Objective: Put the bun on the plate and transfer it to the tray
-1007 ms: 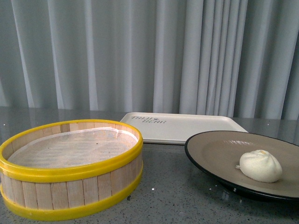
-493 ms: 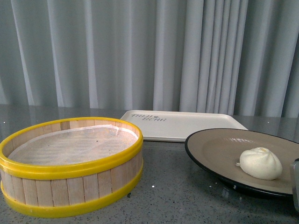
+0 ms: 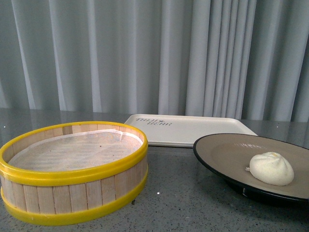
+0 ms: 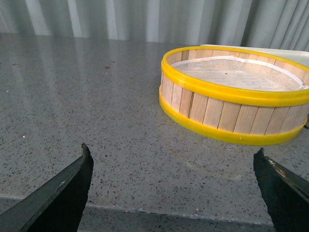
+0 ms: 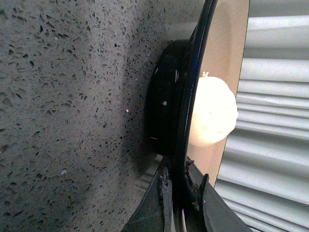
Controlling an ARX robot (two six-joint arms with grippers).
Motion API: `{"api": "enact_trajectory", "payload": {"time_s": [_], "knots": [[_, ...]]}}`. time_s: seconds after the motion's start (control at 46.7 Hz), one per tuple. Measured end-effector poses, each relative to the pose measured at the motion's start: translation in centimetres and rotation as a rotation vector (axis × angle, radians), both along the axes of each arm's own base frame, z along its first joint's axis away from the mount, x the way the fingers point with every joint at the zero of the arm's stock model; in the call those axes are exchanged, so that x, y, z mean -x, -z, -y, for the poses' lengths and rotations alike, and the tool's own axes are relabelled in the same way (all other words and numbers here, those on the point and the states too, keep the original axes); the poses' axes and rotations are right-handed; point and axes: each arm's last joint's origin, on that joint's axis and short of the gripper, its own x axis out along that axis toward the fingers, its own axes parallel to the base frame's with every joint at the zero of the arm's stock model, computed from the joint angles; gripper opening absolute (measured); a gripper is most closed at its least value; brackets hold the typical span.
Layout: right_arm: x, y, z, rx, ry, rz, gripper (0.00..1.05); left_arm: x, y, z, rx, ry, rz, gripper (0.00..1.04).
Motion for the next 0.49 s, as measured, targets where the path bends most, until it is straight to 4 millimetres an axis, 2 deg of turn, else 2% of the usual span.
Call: {"api": "enact_trajectory", "payload": {"time_s": [0.493], "knots": [[-0.2,0.1,1.1,0.134,-0.019,0.117,0.03,0.0,0.0,0.0,0.000,0.000,0.000,0.98]]}}
